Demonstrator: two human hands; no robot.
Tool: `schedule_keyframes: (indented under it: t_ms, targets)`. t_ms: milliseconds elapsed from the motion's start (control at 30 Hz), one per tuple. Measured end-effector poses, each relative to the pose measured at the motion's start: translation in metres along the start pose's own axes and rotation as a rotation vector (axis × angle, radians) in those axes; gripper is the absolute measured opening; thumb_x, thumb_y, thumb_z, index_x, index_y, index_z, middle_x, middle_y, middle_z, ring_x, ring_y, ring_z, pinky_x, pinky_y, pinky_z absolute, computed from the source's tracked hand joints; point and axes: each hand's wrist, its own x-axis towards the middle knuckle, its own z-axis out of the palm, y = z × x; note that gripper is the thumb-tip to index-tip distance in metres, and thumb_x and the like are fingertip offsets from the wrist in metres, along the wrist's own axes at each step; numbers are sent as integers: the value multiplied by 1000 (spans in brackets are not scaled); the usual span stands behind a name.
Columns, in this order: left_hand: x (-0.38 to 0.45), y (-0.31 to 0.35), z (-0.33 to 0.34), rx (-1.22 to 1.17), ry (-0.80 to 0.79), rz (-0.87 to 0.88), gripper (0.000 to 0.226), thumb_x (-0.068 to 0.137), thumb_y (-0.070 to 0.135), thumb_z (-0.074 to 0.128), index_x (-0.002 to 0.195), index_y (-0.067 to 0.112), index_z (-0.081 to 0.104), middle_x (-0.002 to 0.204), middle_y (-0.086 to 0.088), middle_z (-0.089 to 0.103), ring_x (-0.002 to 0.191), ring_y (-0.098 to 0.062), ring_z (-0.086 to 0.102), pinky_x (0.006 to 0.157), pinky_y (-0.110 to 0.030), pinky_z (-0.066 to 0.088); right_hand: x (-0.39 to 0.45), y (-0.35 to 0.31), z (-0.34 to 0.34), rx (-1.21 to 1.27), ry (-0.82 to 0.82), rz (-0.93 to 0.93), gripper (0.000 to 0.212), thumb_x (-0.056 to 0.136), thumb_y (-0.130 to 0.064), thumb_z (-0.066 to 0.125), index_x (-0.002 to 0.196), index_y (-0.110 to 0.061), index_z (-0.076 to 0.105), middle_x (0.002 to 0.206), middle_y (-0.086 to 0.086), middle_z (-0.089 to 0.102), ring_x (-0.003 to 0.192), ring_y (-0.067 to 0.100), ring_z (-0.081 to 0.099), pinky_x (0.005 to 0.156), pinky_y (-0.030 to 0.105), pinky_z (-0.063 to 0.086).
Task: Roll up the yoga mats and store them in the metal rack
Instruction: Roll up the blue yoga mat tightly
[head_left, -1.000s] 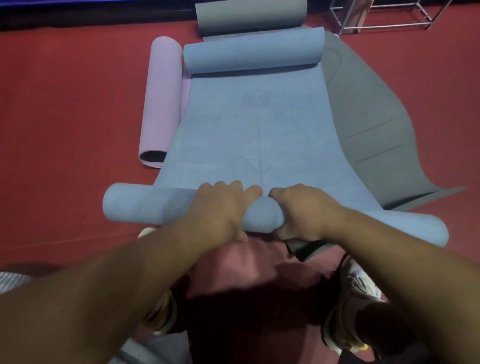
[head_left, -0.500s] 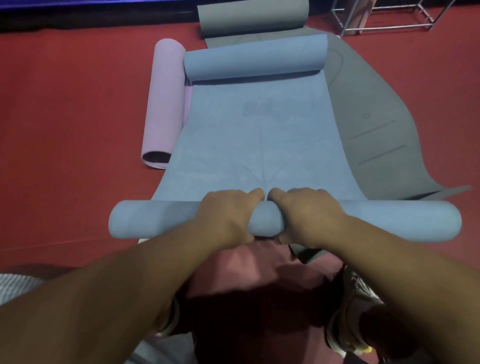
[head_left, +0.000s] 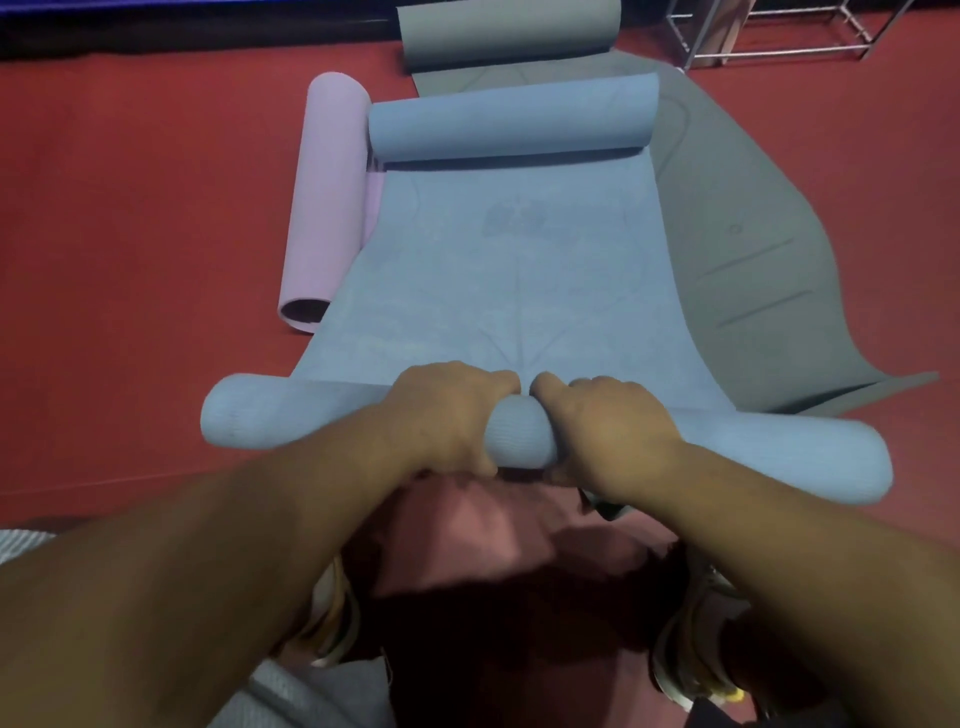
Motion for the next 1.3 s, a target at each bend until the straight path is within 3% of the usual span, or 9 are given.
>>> schedule_keyframes:
  t_ms: [133, 267, 367, 500, 667, 767, 933, 1133, 1300]
  targets:
    - [-6, 12, 17, 142, 143, -13, 76, 70, 59, 75, 131, 43, 32, 110, 9, 56, 101, -21, 57, 81, -37, 40, 4, 16, -15, 139, -134, 16, 54, 69, -49, 78, 110, -30, 48, 78, -10, 51, 74, 21, 52, 62, 32, 41]
    - [-4, 9, 13, 37, -54, -41, 56, 71, 52, 76, 114, 38, 44, 91, 13, 55, 87, -16, 56, 72, -34, 40, -6, 1, -2, 2, -86, -22, 68, 69, -52, 78, 120, -29, 39, 96, -3, 56, 88, 25, 57, 70, 36, 40]
    - [-3, 0, 4, 40, -150, -3, 57, 67, 52, 79, 114, 40, 49, 93, 14, 58, 87, -16, 57, 70, -32, 42, -9, -11, 8, 61, -72, -30, 58, 71, -46, 77, 112, -26, 40, 83, -6, 54, 76, 24, 56, 64, 34, 43]
    - [-11, 13, 22, 165, 41, 1, 74, 69, 59, 78, 127, 41, 37, 108, 9, 57, 98, -21, 59, 80, -38, 42, 1, 10, -3, 197, -201, -13, 52, 67, -44, 79, 108, -30, 50, 81, -10, 57, 74, 19, 57, 62, 32, 46]
    - [-5, 3, 12, 38, -44, -46, 64, 67, 56, 80, 116, 38, 43, 91, 13, 55, 91, -21, 60, 72, -35, 40, -7, -7, 7, 3, -21, -20, 75, 67, -56, 80, 124, -30, 39, 100, -4, 58, 93, 25, 60, 72, 37, 44]
    - [-4, -2, 1, -25, -134, -46, 61, 65, 54, 83, 111, 40, 46, 86, 15, 52, 88, -17, 57, 72, -33, 42, -3, -16, 9, 12, -20, 13, 63, 70, -49, 79, 115, -27, 40, 92, -4, 59, 80, 25, 58, 63, 35, 42]
    - [-12, 17, 29, 303, 179, 30, 87, 70, 60, 78, 137, 38, 27, 115, 2, 54, 102, -25, 56, 87, -41, 41, 4, 14, -7, 271, -198, 20, 61, 63, -46, 82, 112, -30, 51, 89, -11, 60, 81, 20, 58, 67, 34, 49]
    - [0, 4, 5, 68, -34, -27, 70, 66, 56, 80, 121, 39, 42, 93, 11, 54, 92, -19, 59, 72, -34, 41, -5, -14, 11, -53, 22, 43, 69, 67, -53, 79, 113, -24, 35, 99, -1, 57, 88, 26, 55, 73, 38, 44]
    - [-8, 11, 21, 245, 179, -2, 92, 63, 57, 82, 136, 44, 27, 116, 2, 49, 102, -26, 56, 88, -43, 44, 6, 14, -15, 160, -156, 44, 58, 65, -48, 81, 108, -24, 49, 82, -8, 51, 78, 24, 56, 64, 33, 42]
